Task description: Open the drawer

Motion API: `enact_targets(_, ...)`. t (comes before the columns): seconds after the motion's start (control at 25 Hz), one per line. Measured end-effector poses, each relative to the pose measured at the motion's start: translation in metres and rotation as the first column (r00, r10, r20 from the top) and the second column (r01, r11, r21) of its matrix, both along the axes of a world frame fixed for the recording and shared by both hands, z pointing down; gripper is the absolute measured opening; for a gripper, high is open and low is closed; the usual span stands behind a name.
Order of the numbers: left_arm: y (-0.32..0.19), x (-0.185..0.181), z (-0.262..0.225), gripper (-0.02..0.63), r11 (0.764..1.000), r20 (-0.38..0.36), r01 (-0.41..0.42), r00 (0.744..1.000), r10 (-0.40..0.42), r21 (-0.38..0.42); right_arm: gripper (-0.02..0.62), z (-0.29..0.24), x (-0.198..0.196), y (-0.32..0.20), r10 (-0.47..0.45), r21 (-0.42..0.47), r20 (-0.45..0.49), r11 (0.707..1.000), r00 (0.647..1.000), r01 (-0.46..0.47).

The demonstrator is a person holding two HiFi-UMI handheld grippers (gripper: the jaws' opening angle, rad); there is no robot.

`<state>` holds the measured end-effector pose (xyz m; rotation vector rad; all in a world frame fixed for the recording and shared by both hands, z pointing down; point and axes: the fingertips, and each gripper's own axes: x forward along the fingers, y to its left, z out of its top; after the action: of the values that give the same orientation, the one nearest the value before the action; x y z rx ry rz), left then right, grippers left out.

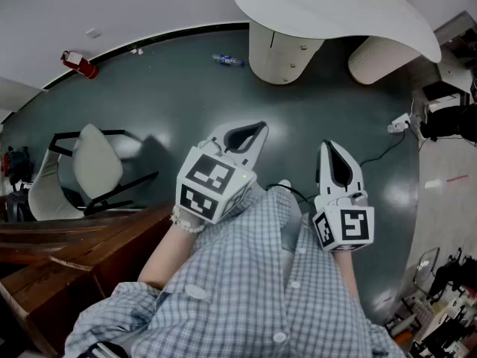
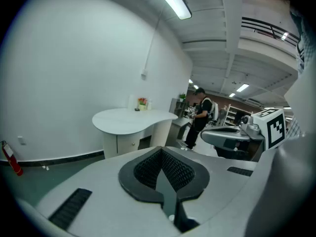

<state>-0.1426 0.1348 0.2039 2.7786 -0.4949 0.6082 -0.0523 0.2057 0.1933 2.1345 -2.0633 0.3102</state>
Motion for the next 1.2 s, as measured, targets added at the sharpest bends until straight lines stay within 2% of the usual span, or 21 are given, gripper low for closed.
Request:
enact_targets(0.52,0.007,0.013,0.007,-0.003,1.000,0.020,0.003,1.000,-0.002,-0.028,0.009,0.002,0.016,0.006,0.001,-0.003,0.024,1.000,1.000,-0.001)
enact_targets(1.2,0.030,0.089,0.000,-0.003,0.997,0.017,0.081,0.997,-0.081,-0.013,0.008,0.001,0.109,0.029,-0.037,0.013,0.024,0.999,0.999,0.037)
